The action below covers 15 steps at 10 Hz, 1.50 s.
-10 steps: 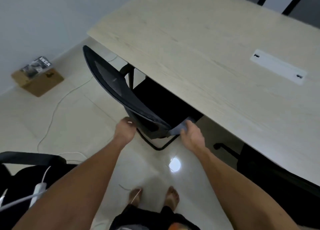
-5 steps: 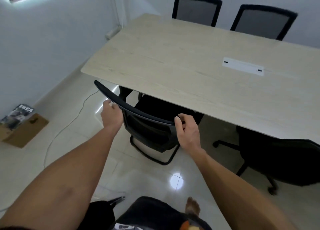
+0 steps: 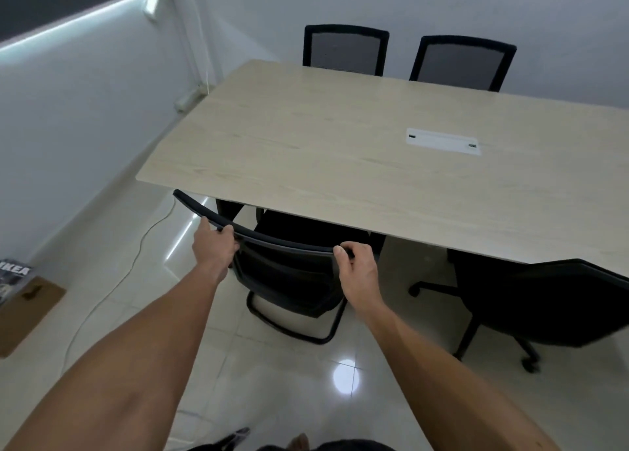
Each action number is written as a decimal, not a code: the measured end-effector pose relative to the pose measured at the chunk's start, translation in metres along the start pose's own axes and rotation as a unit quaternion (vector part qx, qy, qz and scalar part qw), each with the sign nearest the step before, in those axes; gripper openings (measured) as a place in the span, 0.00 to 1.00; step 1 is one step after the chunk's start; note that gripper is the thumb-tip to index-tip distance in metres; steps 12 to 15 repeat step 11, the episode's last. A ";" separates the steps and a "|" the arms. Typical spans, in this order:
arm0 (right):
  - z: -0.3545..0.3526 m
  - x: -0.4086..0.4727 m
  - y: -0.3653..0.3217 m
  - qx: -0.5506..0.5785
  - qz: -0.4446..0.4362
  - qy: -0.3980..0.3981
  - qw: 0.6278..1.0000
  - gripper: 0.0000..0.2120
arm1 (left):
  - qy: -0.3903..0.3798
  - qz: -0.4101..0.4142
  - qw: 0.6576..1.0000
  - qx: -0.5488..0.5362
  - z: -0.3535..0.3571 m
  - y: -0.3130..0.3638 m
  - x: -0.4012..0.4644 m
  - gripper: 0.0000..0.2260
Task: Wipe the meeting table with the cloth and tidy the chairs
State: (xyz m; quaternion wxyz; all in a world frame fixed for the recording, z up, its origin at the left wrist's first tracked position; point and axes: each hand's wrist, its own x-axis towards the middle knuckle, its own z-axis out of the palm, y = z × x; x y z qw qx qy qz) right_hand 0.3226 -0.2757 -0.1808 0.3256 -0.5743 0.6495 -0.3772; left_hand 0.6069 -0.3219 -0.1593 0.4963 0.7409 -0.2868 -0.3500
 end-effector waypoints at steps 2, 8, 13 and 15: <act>-0.009 0.038 0.006 -0.007 0.026 -0.006 1.000 0.16 | 0.003 0.015 1.000 -0.013 0.031 0.006 0.010 0.08; -0.025 0.117 0.007 -0.007 0.094 -0.012 0.995 0.22 | 0.045 0.015 0.995 0.089 0.101 0.021 0.026 0.33; -0.071 0.082 0.016 -0.018 0.145 0.058 0.988 0.24 | -0.072 0.244 0.949 0.185 0.125 0.048 -0.045 0.14; -0.071 0.082 0.016 -0.018 0.145 0.058 0.988 0.24 | -0.072 0.244 0.949 0.185 0.125 0.048 -0.045 0.14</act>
